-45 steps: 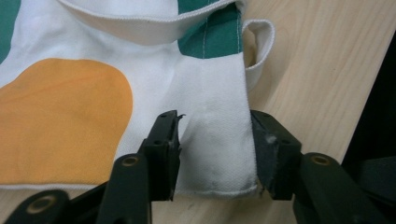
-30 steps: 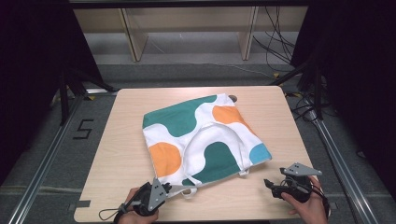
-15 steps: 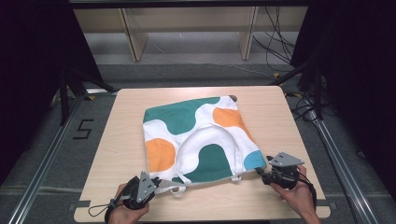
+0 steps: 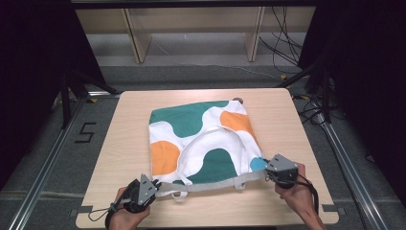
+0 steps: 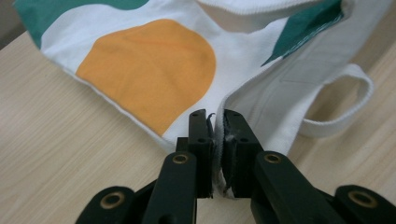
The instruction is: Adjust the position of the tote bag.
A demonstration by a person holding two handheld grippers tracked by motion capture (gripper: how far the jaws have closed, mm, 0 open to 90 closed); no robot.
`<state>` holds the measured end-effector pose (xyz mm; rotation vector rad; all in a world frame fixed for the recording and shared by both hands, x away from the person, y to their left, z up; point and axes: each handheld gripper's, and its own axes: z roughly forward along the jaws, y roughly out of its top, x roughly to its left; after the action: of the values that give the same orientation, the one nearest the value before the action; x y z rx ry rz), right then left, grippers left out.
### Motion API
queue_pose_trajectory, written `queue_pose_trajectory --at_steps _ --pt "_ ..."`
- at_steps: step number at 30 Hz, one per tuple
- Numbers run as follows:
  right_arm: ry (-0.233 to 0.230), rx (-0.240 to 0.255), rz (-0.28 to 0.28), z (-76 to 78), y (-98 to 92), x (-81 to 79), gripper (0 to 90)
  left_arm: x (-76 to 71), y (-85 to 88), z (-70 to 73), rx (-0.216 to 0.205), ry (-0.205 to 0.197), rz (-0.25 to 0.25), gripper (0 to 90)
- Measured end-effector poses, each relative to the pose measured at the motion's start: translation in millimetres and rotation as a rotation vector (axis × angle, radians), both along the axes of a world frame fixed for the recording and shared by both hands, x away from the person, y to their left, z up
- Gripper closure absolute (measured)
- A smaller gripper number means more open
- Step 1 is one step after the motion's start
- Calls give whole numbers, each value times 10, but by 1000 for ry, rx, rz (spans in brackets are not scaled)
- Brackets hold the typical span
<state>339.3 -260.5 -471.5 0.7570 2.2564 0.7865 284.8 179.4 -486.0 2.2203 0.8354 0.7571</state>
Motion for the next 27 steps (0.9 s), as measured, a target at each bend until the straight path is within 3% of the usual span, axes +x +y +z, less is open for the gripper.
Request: queue_pose_trajectory --at_steps 1,2,4,5,7,8,11,13,15,16,18,19,21,23,27 --pt "0 0 0 0 0 0 842 0 0 0 0 0 0 819" --pt "15 2 -2 -6 -25 -161 844 31 -21 -23 -1 -1 -6 818" --pt "32 1 -1 -15 -36 -251 842 46 -30 -30 14 -5 -8 815" --pt "49 21 -2 -34 -39 -437 838 77 -39 -42 32 2 -10 788" --pt "50 24 1 -37 -43 -488 835 96 -42 -62 35 9 -6 696" --pt "59 42 -5 -46 -50 -574 828 115 -32 -88 47 13 21 650" --pt "58 51 -2 -57 -56 -583 819 151 -33 -97 47 49 57 520" --pt "64 77 -10 -64 -64 -552 791 207 -46 -109 58 67 73 488" --pt "63 77 -9 -68 -66 -542 781 232 -45 -108 60 71 70 504" --pt "59 74 -3 -73 -65 -522 772 284 -45 -122 37 81 58 546" --pt "60 76 -4 -74 -65 -518 767 305 -51 -136 31 83 52 620" --pt "52 75 -10 -77 -62 -511 759 317 -54 -136 45 80 36 620" --pt "55 61 -18 -95 -54 -495 740 322 -64 -118 72 55 18 703" --pt "60 36 -28 -123 -58 -477 687 324 -44 -95 90 69 1 755" --pt "81 41 -45 -149 -54 -453 662 332 -24 -96 77 69 -3 783"
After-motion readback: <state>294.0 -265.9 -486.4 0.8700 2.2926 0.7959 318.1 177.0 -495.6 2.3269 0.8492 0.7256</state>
